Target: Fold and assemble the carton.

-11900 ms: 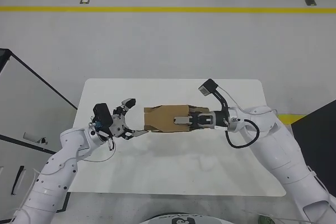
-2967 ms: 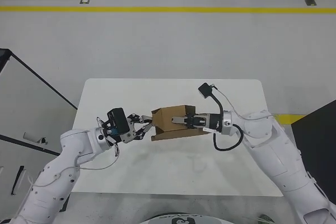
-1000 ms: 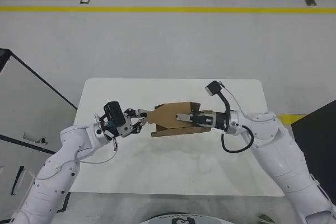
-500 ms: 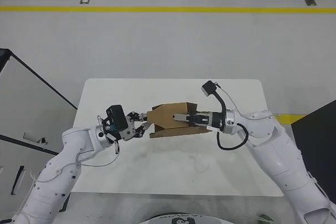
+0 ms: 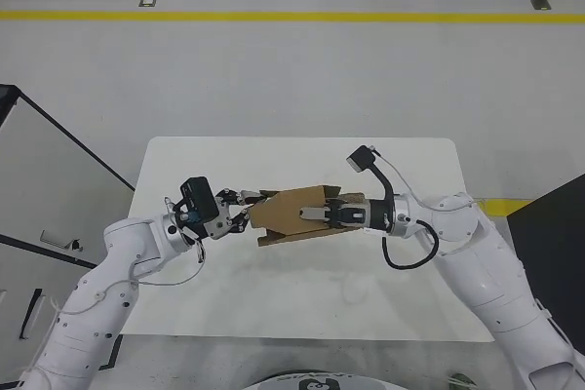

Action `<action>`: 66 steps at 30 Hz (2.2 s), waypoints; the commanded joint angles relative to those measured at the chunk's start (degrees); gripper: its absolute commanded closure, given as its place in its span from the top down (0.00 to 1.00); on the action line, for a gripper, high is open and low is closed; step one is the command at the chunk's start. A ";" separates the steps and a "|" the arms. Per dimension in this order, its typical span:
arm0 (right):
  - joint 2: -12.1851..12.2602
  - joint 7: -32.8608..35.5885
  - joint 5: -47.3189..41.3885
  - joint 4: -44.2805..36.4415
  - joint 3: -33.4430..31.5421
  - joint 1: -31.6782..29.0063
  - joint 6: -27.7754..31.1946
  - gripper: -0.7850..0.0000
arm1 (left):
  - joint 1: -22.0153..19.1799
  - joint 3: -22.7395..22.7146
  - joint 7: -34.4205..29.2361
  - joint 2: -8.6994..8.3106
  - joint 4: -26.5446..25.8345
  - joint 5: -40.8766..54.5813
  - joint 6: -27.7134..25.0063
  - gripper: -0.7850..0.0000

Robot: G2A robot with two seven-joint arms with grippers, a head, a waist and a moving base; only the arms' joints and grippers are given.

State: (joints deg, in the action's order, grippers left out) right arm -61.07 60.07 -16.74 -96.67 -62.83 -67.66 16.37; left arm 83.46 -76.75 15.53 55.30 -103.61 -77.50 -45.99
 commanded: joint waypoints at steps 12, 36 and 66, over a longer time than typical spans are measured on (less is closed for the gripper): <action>0.15 4.52 -1.34 0.38 0.81 0.78 0.79 0.00 | 0.04 -0.36 0.57 0.00 0.41 -0.51 0.43 0.00; 0.49 5.19 -0.64 1.36 1.02 1.44 0.86 0.00 | 0.22 -0.80 0.25 0.01 0.93 -0.55 0.81 0.00; 0.74 5.22 -0.06 0.51 1.24 1.59 2.69 0.00 | -0.67 -0.50 1.51 0.07 2.03 -0.54 -0.43 0.00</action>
State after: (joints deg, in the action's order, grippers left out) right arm -60.33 65.17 -16.68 -96.22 -61.63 -66.15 19.06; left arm 82.75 -77.24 17.01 55.36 -101.54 -78.02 -46.45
